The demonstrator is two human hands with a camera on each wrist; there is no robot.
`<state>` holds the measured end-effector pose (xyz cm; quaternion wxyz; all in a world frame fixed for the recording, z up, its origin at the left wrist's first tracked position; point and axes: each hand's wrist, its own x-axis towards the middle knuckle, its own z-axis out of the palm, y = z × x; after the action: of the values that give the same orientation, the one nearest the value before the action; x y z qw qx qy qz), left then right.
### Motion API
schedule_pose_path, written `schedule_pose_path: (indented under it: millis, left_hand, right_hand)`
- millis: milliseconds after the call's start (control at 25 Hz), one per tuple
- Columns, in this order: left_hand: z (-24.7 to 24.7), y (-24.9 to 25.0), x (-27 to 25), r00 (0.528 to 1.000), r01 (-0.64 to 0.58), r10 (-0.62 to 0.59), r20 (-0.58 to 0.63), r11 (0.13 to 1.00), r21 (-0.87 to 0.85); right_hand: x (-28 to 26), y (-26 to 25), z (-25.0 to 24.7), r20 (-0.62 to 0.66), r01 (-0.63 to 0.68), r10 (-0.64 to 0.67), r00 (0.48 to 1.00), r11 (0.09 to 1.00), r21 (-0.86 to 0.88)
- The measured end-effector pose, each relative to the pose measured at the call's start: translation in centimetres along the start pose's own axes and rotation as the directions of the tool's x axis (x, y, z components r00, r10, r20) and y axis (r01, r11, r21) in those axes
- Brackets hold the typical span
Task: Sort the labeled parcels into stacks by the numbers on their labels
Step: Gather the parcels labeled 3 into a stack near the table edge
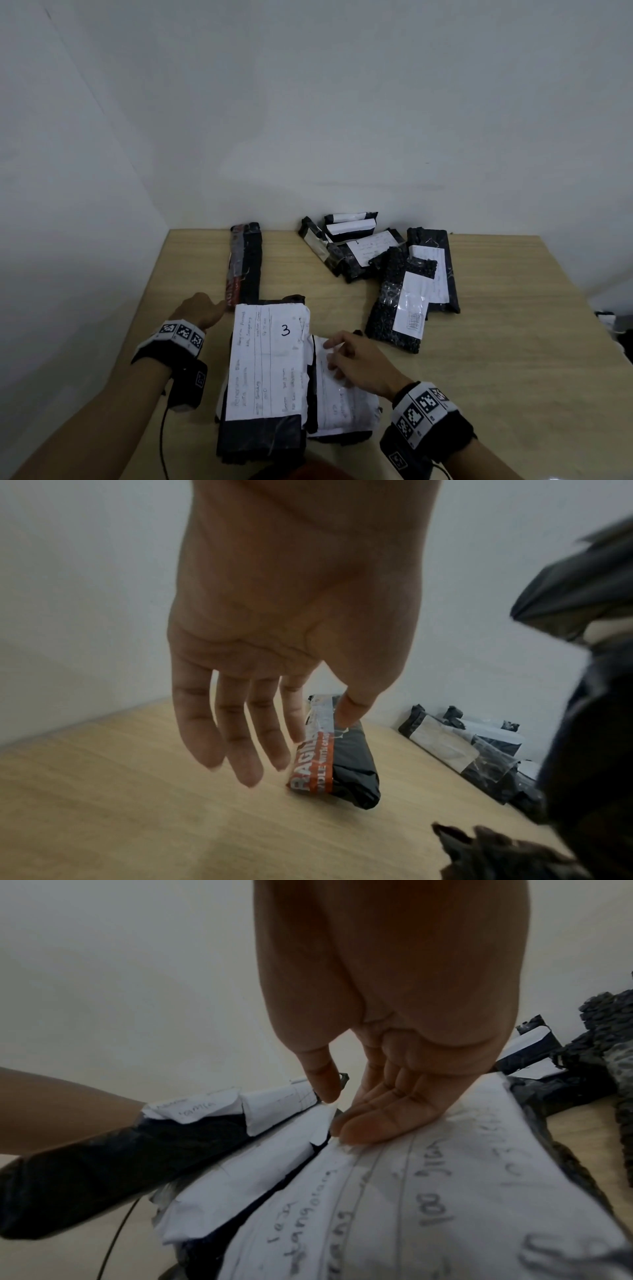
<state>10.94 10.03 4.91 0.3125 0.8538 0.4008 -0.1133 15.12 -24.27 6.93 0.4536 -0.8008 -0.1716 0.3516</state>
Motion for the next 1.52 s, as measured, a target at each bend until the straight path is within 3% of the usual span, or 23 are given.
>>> schedule_pose_path:
  millis: [120,360,520,680,880,1040,1200,1280,1400,1520]
  left_hand:
    - [0.9,-0.4,-0.2,1.000,0.015,-0.013,-0.026,0.999,0.045]
    - [2.0,-0.8,-2.0,0.990,0.108,-0.114,-0.087,0.991,-0.074]
    - [0.9,-1.9,-2.6,0.983,0.132,-0.136,-0.121,0.990,-0.046]
    - [-0.3,-2.4,-2.7,0.976,0.135,-0.147,-0.158,0.987,-0.081]
    - [-1.8,-1.6,-3.1,0.964,0.040,-0.071,-0.257,0.992,-0.124]
    - [-1.7,-1.4,-3.5,0.943,-0.061,0.050,-0.329,0.998,-0.025]
    - [-1.6,-1.8,-4.2,0.870,-0.159,0.134,-0.475,0.987,-0.013]
    - [-2.2,-1.3,-4.5,0.790,-0.292,0.277,-0.547,0.954,0.062]
    - [-3.6,-1.2,-5.4,0.687,-0.415,0.457,-0.565,0.885,0.211]
    - [-3.9,-1.9,-7.1,0.639,-0.428,0.503,-0.583,0.861,0.273]
  right_hand:
    - [-1.5,0.9,0.3,0.065,0.030,-0.029,0.997,0.999,-0.017]
    - [-4.6,2.3,1.6,0.175,0.142,-0.121,0.977,0.983,-0.115]
    - [-5.1,1.4,2.6,0.224,0.289,-0.234,0.946,0.922,-0.256]
    - [-5.2,0.2,2.7,0.266,0.340,-0.257,0.929,0.876,-0.343]
    - [-4.7,-0.2,2.2,0.280,0.359,-0.272,0.921,0.872,-0.332]
    - [-4.2,0.5,2.4,0.298,0.323,-0.228,0.927,0.889,-0.325]
    - [-4.1,1.5,2.5,0.345,0.277,-0.171,0.923,0.917,-0.288]
    - [-3.8,1.8,1.5,0.351,0.202,-0.117,0.929,0.955,-0.216]
    - [-2.7,1.0,0.4,0.340,0.097,-0.055,0.939,0.989,-0.108]
    - [-2.0,-0.5,0.0,0.271,0.126,-0.102,0.957,0.989,-0.072]
